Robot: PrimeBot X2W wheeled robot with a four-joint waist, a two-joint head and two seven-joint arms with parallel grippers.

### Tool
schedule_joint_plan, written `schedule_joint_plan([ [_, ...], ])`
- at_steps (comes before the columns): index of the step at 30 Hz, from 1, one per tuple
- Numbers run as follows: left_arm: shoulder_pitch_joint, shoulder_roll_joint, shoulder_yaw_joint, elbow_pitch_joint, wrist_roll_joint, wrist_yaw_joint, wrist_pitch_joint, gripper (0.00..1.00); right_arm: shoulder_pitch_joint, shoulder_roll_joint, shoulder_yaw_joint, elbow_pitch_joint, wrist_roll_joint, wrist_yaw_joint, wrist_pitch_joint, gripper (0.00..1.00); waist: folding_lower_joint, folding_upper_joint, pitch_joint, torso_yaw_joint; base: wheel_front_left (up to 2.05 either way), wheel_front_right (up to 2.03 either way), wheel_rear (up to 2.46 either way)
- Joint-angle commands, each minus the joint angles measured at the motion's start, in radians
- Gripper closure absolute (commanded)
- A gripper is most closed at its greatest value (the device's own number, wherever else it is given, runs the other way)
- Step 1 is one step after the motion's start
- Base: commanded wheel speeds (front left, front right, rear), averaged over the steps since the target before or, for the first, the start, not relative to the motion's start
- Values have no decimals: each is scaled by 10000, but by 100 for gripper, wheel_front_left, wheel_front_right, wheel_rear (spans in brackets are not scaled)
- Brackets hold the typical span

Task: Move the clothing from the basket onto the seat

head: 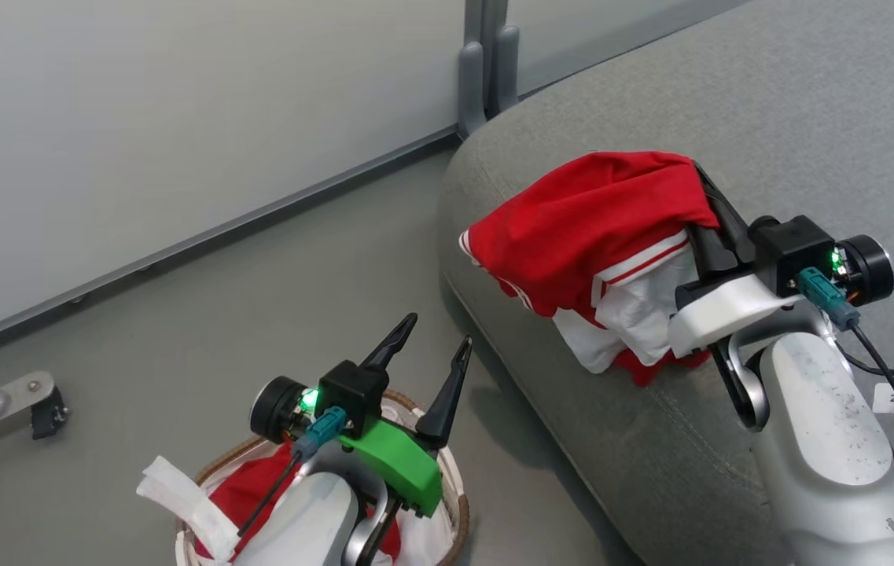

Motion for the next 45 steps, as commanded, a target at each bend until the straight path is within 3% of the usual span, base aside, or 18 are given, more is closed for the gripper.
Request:
schedule_joint_plan([
  [1, -238, 50, -84, 0, 63, -42, 8, 0, -110, -4, -130, -71, 19, -10, -25, 100, 0, -1, 780, -650, 0, 0, 0],
  [8, -735, 190, -458, 65, 118, -38, 7, 0, -629, -60, -1154, -340, -106, -10, -25, 100, 0, -1, 1743, -311, 0, 0, 0],
  [13, -1247, 397, -487, 94, 199, -39, 7, 0, -1813, -531, -1913, -367, -128, -10, -25, 100, 0, -1, 2762, 250, 0, 0, 0],
  [22, -2389, 948, -309, -324, 727, -38, 8, 0, -5348, -2253, -3064, 407, -205, -10, -25, 100, 0, -1, 5101, 1200, 0, 0, 0],
  [28, -2835, 1227, -234, -747, 1056, 73, 7, 0, -6982, -2935, -3303, 1588, -276, -10, -26, 100, 0, -1, 6175, 1411, 0, 0, 0],
  [36, -3193, 1204, -323, -1033, 1188, 151, 19, 0, -6672, -2529, -3281, 2741, -494, -10, -25, 100, 0, -1, 6811, 1530, 0, 0, 0],
  [45, -3134, 1181, -384, -882, 1053, 139, 11, 0, -5279, -2364, -2647, 3680, -536, -12, -25, 100, 0, -1, 6575, 1538, 0, 0, 0],
])
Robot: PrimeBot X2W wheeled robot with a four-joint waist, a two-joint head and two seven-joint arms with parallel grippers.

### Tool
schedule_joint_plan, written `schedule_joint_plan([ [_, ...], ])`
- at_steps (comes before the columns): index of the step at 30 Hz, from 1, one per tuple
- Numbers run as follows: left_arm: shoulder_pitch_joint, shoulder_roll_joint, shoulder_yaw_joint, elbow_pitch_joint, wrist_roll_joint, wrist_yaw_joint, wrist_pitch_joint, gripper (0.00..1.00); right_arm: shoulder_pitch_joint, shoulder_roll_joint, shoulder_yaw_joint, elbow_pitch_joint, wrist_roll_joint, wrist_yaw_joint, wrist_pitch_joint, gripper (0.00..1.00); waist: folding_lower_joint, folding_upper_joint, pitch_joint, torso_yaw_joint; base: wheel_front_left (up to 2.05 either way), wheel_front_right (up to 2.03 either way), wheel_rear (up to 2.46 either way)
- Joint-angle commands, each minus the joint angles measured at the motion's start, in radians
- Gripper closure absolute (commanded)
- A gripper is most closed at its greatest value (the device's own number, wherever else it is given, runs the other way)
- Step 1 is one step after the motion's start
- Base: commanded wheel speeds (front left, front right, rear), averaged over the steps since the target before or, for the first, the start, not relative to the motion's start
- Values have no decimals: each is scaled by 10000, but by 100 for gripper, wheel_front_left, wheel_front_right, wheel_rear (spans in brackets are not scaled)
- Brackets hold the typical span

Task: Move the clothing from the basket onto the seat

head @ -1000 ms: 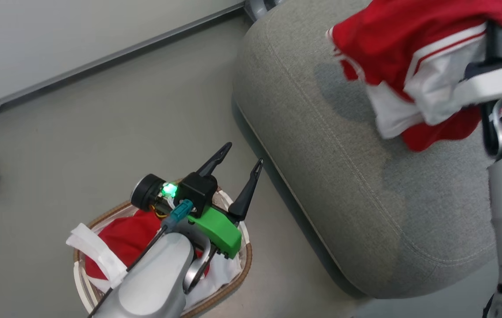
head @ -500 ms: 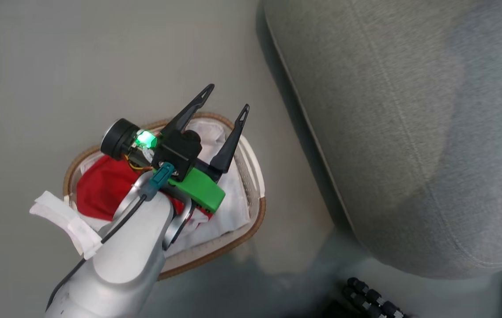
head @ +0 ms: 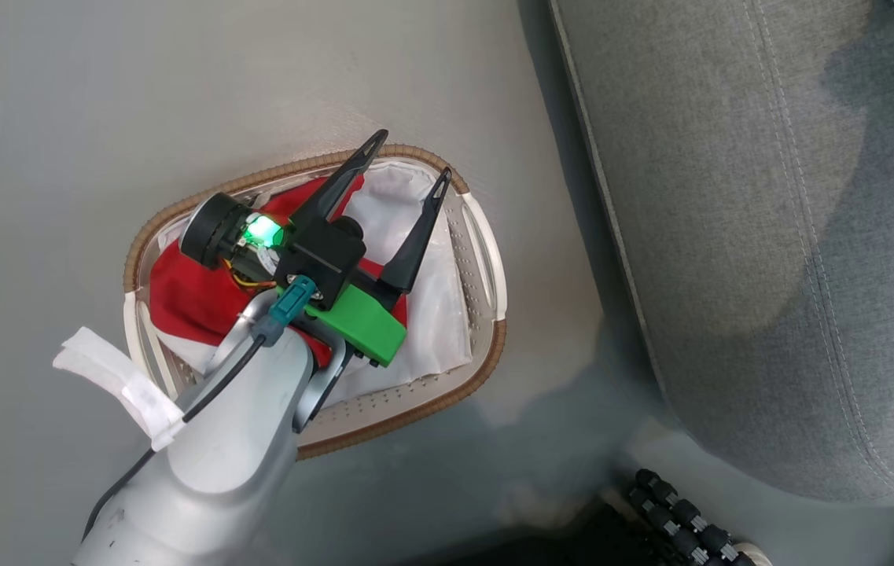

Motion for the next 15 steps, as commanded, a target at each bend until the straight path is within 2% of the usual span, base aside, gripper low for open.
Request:
schedule_joint_plan([
  [1, -22, 55, 24, 30, -24, 29, 3, 0, 248, -23, 77, 61, 42, -14, -25, 100, -2, -1, -136, -45, 0, 0, 0],
  [3, 89, 64, 44, 67, -82, 47, 1, 0, 449, 22, 141, 31, 127, -14, -25, 100, -2, -1, -261, -70, 0, 0, 0],
  [4, 148, 60, 48, 76, -99, 50, 0, 0, 549, 35, 154, 6, 154, -14, -25, 71, -2, -1, -324, -73, 0, 0, 0],
  [5, 206, 48, 56, 82, -114, 50, 0, 0, 666, 45, 173, -22, 172, -14, -23, 53, -2, -1, -418, -73, 0, 0, 0],
  [6, 240, 39, 83, 81, -148, 51, -1, 0, 801, 67, 192, -39, 208, -14, -25, 4, -2, -1, -519, -72, 0, 0, 0],
  [7, 259, 32, 101, 83, -177, 50, -1, 0, 875, 71, 209, -46, 210, -14, -25, 0, -2, -1, -585, -70, 0, 0, 0],
  [15, 766, -211, 412, 44, -438, 30, -3, 0, 2228, 126, 561, -363, 159, -12, -25, 0, -2, -1, -1711, 111, 0, 0, 0],
])
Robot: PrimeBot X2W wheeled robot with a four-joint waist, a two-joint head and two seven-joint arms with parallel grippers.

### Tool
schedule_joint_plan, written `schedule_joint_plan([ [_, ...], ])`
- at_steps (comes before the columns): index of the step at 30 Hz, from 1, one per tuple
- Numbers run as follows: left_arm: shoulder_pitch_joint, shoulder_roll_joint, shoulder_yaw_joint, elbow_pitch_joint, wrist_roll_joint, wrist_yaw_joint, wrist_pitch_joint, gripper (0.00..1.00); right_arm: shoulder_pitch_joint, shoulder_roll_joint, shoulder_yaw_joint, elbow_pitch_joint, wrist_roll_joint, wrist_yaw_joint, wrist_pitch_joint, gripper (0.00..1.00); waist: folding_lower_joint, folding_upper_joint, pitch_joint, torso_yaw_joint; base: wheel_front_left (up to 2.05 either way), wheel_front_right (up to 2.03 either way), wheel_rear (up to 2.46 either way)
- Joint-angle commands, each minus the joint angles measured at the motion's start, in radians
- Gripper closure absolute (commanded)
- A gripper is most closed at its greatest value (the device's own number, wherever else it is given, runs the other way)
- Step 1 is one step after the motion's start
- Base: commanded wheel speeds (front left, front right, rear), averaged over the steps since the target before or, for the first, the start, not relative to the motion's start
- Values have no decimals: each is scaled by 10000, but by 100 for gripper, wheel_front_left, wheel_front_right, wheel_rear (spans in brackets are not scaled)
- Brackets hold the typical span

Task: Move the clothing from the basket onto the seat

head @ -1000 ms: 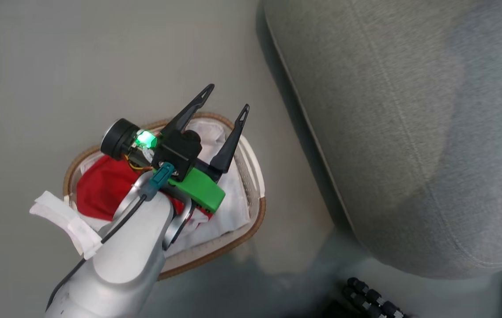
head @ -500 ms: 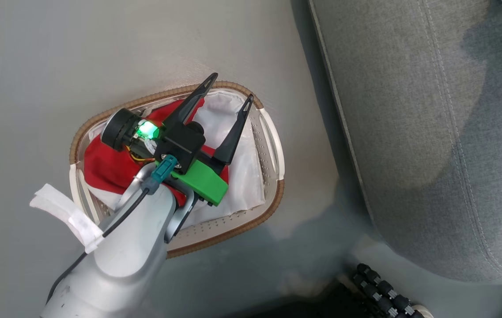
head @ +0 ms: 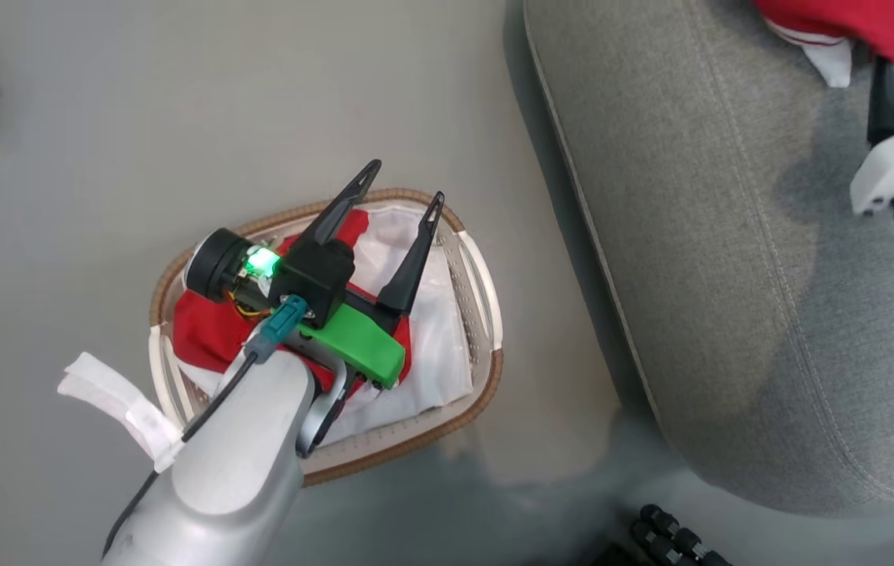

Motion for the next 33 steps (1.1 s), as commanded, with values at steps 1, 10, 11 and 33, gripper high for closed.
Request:
schedule_joint_plan([
  [1, 203, -12, 151, -28, -112, 16, 0, 0, 408, -48, 78, -47, -41, -14, -25, 0, -1, 0, -666, 168, 0, 0, 0],
  [10, 1107, -292, 1110, -89, -331, -22, 0, 0, 1594, -114, 441, -142, -42, -14, -25, 0, -1, 0, -2318, 532, 0, 0, 0],
  [11, 1257, -329, 1265, -58, -345, -37, -1, 0, 1688, -157, 495, -151, -43, -14, -25, 0, -1, 0, -2574, 586, 0, 0, 0],
  [33, 3725, -867, 4671, -105, -613, -101, 2, 0, 3507, 1717, 687, -2052, -164, -12, -25, 0, -1, 0, -5044, 1523, 0, 0, 0],
])
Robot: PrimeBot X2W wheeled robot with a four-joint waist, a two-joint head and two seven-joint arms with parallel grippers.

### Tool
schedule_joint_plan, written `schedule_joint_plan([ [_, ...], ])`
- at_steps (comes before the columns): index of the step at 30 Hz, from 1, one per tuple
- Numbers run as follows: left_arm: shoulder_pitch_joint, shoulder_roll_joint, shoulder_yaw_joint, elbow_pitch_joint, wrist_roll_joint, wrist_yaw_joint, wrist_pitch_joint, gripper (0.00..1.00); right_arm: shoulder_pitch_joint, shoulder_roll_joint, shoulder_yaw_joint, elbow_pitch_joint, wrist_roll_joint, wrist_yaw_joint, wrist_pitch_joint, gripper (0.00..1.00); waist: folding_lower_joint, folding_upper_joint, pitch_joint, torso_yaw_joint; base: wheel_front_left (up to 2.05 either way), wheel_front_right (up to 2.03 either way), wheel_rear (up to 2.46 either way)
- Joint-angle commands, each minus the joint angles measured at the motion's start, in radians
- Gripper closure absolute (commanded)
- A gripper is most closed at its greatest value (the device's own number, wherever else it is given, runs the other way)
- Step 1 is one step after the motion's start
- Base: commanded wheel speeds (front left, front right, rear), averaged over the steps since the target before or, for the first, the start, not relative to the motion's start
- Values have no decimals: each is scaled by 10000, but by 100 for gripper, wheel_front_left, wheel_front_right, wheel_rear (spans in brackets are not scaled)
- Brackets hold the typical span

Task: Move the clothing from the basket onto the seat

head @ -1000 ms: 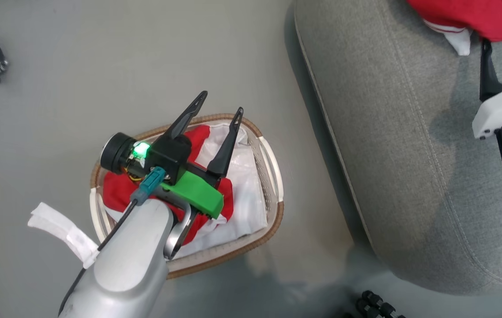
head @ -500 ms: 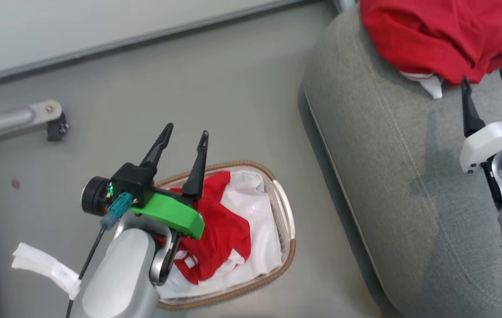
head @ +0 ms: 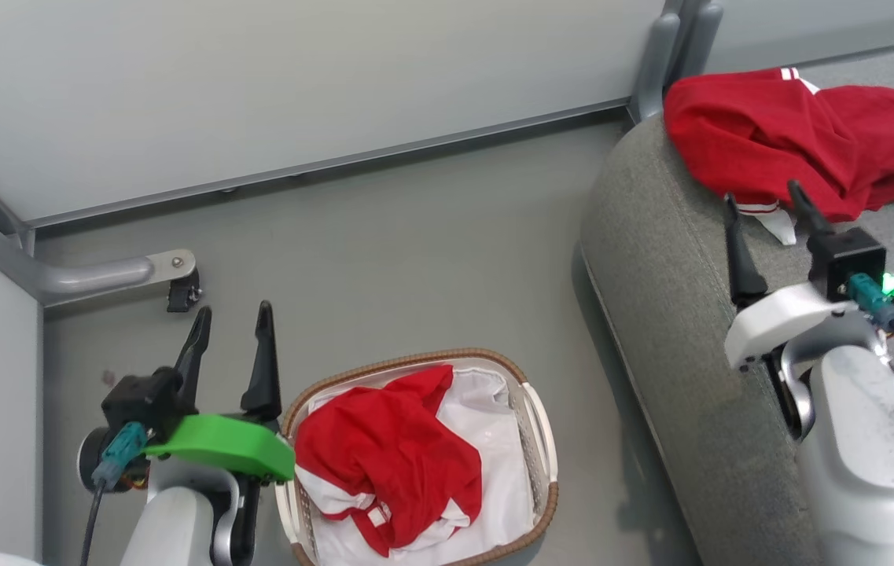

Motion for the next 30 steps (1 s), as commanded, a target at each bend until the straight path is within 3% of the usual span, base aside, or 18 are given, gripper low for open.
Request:
schedule_joint_plan([
  [1, 349, 0, 231, -42, 46, -5, 8, 0, 392, 105, 70, -166, 89, -10, -23, 0, 1, 0, -330, 320, 0, 0, 0],
  [8, 1126, -39, 766, -96, 184, -12, 9, 0, 1683, 431, 372, -935, 360, -10, -23, 0, 1, 0, -477, 596, 0, 0, 0],
  [17, 1432, -40, 512, -162, -192, 81, 8, 0, 3028, 453, 802, -1803, 1517, -10, -23, 0, 1, 0, -648, 854, 0, 0, 0],
  [30, 1523, -40, 338, -119, -281, 158, 9, 0, 3336, 456, 1001, -1886, 1724, -10, -22, 0, 1, 0, -852, 780, 0, 0, 0],
])
